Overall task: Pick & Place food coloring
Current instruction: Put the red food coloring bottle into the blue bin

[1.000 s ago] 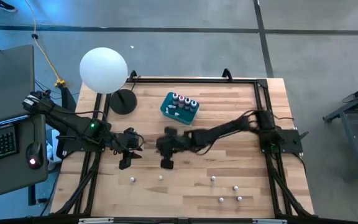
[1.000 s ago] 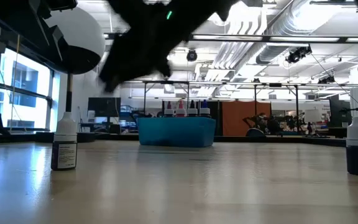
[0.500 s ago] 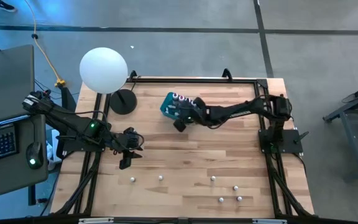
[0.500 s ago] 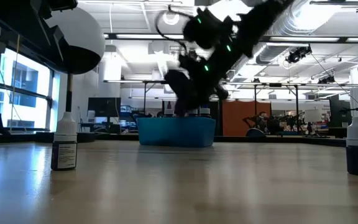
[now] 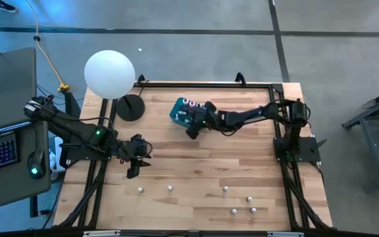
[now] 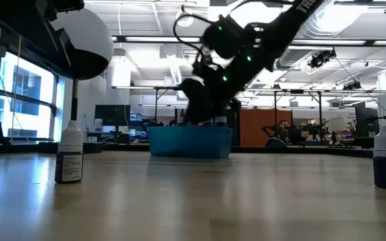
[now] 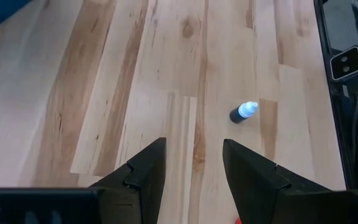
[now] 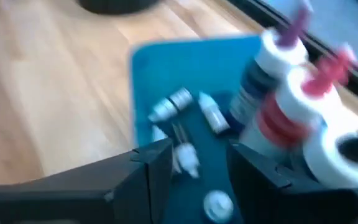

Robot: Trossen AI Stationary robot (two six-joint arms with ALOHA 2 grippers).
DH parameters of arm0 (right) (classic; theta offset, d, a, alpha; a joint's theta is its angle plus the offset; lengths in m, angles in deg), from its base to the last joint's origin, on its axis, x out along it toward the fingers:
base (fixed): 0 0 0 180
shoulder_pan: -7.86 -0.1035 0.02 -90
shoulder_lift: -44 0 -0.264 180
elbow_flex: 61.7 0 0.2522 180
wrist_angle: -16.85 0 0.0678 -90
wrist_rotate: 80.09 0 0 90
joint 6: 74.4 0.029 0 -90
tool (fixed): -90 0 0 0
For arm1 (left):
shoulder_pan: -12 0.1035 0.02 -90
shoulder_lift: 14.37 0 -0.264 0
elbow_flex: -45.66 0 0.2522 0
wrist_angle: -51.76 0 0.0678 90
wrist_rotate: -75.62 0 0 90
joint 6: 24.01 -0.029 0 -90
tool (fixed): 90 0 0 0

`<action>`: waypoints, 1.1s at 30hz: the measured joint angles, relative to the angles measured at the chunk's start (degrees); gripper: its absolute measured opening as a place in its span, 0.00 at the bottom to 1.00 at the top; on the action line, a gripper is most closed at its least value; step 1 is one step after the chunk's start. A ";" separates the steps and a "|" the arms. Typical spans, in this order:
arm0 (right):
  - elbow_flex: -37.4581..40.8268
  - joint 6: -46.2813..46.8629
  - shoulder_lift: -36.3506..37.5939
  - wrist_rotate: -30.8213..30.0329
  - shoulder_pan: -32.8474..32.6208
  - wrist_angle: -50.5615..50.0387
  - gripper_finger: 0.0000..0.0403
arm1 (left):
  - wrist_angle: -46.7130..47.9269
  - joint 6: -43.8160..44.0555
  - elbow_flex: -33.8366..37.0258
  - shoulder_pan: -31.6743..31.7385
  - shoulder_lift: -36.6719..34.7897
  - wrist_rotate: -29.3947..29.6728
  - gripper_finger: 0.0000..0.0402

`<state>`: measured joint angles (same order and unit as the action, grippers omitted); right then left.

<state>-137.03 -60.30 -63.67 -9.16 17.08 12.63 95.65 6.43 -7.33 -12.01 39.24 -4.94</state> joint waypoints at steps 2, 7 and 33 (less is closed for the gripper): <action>-2.74 -1.26 0.15 2.07 -0.82 -1.65 0.37 | 0.02 0.00 0.00 0.00 0.00 -1.68 0.39; -10.31 -2.59 0.43 8.04 -5.33 -3.89 0.37 | 0.06 -2.27 0.00 -1.60 0.00 -8.78 0.39; -7.31 3.90 0.43 -4.42 -25.13 3.67 0.32 | -4.67 1.62 0.02 -24.74 21.58 1.22 0.39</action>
<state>-144.34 -56.40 -63.24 -13.58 -8.05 16.29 90.98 8.05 -7.31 -36.75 60.82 -3.72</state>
